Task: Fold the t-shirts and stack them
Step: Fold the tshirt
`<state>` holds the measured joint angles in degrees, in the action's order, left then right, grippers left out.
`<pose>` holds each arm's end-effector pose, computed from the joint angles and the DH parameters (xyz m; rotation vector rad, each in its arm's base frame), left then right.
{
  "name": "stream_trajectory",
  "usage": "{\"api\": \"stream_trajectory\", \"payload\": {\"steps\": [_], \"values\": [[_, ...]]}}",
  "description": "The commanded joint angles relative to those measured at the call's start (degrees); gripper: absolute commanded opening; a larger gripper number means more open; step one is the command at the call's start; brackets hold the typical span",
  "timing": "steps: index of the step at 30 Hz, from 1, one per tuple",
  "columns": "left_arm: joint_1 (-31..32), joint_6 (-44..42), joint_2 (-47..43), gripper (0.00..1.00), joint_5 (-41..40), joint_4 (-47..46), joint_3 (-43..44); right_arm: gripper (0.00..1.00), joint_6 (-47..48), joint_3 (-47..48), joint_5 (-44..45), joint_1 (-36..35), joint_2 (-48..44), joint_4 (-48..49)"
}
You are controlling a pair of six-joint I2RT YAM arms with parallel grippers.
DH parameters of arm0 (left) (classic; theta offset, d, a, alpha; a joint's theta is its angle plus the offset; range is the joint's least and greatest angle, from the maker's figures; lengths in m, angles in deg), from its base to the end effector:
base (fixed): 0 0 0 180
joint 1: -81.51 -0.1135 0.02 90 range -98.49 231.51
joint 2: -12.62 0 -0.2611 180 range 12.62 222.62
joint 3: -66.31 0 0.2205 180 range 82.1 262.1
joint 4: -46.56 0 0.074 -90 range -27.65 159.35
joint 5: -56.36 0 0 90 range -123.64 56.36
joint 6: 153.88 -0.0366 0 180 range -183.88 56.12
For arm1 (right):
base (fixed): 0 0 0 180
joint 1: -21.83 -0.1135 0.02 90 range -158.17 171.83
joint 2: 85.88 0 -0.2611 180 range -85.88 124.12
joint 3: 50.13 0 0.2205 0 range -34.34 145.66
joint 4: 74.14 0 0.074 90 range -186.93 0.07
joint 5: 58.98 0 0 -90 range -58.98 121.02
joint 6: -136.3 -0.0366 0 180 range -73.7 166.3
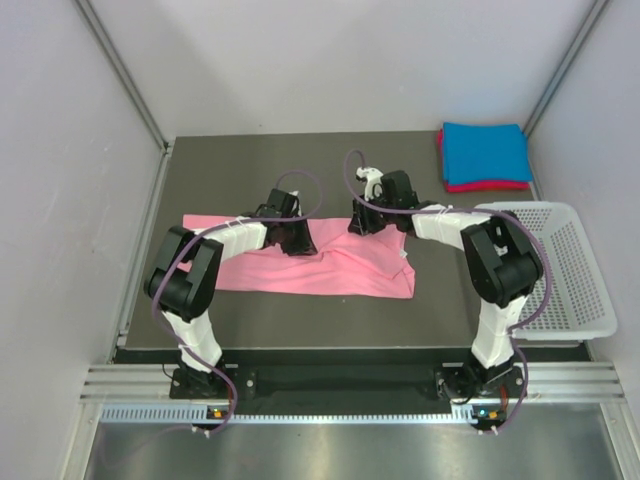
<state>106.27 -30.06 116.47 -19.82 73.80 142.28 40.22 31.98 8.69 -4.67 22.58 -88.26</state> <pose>0.3051 -0.1504 0.1740 -0.1084 2.6424 -0.6855 0.3359 0.1830 0.1933 -0.6172 2.2390 0.7375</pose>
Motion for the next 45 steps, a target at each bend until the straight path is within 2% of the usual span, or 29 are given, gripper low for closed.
{"api": "stream_trajectory", "payload": {"steps": [1, 13, 34, 39, 43, 45], "values": [[0.7, 0.8, -1.4, 0.27, -0.4, 0.2, -1.6, 0.39, 2.7, 3.5, 0.3, -1.2, 0.7, 0.5], [1.3, 1.1, -1.2, 0.27, -1.4, 0.0, -2.0, 0.35, 3.1, 5.8, 2.6, -1.8, 2.6, -0.8], [1.6, 1.2, -2.4, 0.27, -4.4, 1.4, -2.5, 0.38, 5.6, 7.4, 5.9, -2.6, 3.1, -3.6], [1.7, 1.2, -2.4, 0.27, -4.6, 1.4, -2.7, 0.28, 5.2, 7.2, 4.6, -2.6, 3.5, -3.0], [1.7, 1.3, -2.5, 0.27, -4.6, 1.4, -2.7, 0.08, 5.1, 7.4, 4.0, -2.6, 3.5, -2.6], [1.7, 1.3, -2.6, 0.27, -4.6, 1.4, -2.7, 0.03, 5.2, 7.6, 3.8, -2.7, 3.4, -2.3]]}}
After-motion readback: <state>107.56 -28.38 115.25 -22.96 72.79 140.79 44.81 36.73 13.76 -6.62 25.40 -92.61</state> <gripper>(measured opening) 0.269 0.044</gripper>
